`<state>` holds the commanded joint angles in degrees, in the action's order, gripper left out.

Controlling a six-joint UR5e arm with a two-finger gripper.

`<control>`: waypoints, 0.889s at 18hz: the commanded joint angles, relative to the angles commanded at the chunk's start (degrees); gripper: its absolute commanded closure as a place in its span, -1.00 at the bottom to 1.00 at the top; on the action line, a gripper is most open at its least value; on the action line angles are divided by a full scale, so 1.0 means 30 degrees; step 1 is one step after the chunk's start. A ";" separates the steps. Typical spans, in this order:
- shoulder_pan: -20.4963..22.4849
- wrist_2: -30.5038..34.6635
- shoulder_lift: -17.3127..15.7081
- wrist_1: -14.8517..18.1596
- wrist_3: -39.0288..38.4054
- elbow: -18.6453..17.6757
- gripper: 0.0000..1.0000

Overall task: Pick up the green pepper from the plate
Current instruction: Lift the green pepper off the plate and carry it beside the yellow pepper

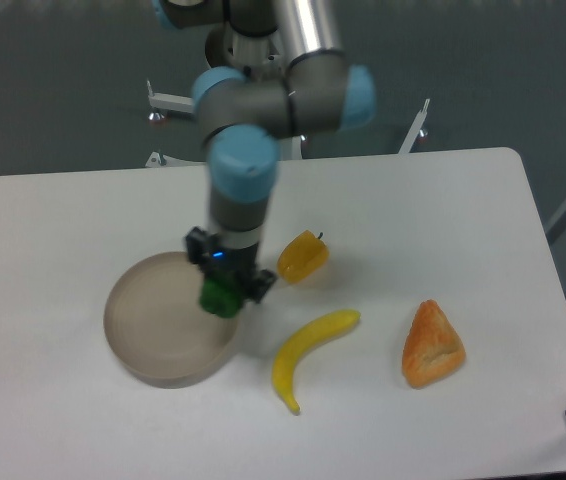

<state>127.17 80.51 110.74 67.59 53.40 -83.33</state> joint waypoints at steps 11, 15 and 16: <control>0.2905 0.2837 0.0410 0.2549 1.0727 0.0910 0.71; 0.2788 0.3631 0.0469 0.2989 1.1786 0.0910 0.72; 0.2758 0.3604 0.0527 0.2989 1.2079 0.0939 0.72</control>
<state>135.44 91.32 112.32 76.55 89.64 -80.51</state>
